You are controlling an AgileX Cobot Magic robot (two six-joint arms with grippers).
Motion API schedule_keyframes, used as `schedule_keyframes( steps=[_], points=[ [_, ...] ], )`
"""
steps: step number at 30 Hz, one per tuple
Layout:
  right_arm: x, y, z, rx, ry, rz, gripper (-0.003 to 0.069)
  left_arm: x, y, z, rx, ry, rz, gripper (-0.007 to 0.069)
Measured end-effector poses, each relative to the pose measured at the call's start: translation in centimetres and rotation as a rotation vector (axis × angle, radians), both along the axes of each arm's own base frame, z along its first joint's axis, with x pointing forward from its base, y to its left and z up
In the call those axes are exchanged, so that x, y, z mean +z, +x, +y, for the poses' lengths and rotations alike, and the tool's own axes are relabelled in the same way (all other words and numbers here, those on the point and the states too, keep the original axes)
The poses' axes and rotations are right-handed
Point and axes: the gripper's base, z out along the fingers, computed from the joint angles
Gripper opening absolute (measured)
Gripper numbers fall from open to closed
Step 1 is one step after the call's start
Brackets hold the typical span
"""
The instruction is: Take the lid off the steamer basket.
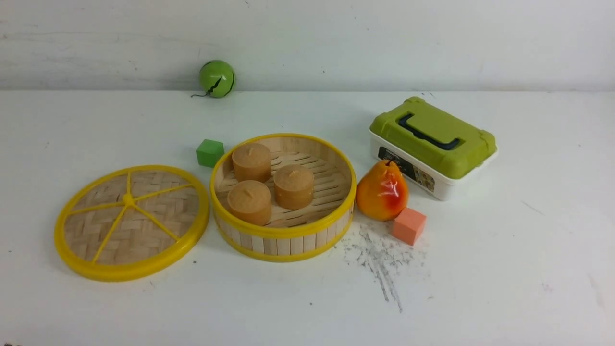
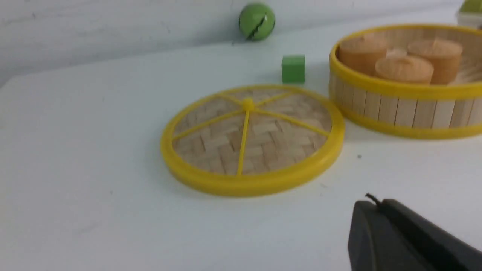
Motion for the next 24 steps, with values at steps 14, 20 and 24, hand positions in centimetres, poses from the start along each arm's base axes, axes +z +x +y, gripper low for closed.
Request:
schedule_keyframes(
  steps=[14, 20, 24],
  points=[
    [0.0, 0.0, 0.0, 0.0, 0.0, 0.0, 0.024, -1.1, -0.3, 0.1, 0.073, -0.261, 0.153, -0.0012],
    [0.0, 0.0, 0.0, 0.0, 0.0, 0.0, 0.024, -1.3, -0.3, 0.0, 0.072, -0.292, 0.182, -0.0012],
    [0.0, 0.0, 0.0, 0.0, 0.0, 0.0, 0.024, -1.3, -0.3, -0.1, 0.071, -0.303, 0.184, -0.0012]
  ],
)
